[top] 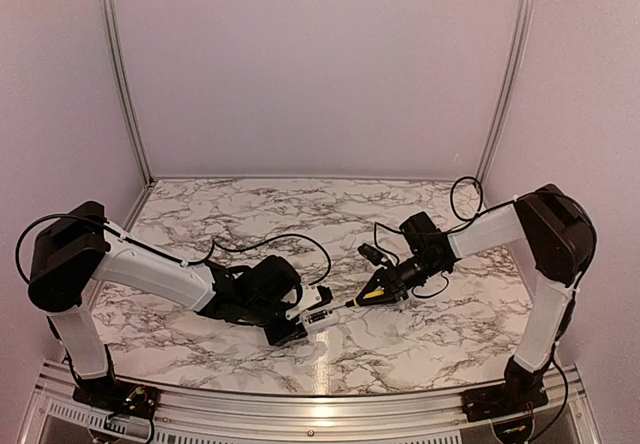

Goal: Unload the batteries from the remote control

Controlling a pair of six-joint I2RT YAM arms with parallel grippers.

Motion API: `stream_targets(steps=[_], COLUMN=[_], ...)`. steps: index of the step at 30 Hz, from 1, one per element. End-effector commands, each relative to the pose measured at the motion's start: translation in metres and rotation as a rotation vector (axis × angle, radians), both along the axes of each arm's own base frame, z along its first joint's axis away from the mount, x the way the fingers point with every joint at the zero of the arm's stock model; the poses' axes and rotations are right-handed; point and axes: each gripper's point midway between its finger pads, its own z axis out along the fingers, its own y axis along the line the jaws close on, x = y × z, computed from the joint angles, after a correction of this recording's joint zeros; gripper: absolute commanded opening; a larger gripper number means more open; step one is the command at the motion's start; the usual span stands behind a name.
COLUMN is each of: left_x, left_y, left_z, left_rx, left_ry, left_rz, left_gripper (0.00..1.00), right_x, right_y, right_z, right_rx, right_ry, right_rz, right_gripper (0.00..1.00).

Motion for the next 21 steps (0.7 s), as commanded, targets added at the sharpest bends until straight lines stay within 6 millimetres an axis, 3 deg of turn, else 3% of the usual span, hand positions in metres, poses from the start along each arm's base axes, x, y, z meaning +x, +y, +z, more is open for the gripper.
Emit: stream_targets(steps=[1, 12, 21], left_x=[0.000, -0.001, 0.002], left_y=[-0.038, -0.045, -0.043], left_z=[0.044, 0.033, 0.033], left_rx=[-0.193, -0.156, -0.150], left_ry=[-0.039, -0.012, -0.010], left_rz=[-0.071, -0.103, -0.073], left_gripper=[0.00, 0.00, 0.00], right_x=[-0.029, -0.036, -0.036], right_y=[0.020, 0.037, 0.034], right_z=[0.031, 0.058, 0.038], right_rx=[0.140, 0.222, 0.106], right_ry=[0.047, 0.007, 0.006], right_rz=[0.100, 0.114, 0.086], right_gripper=[0.00, 0.00, 0.00])
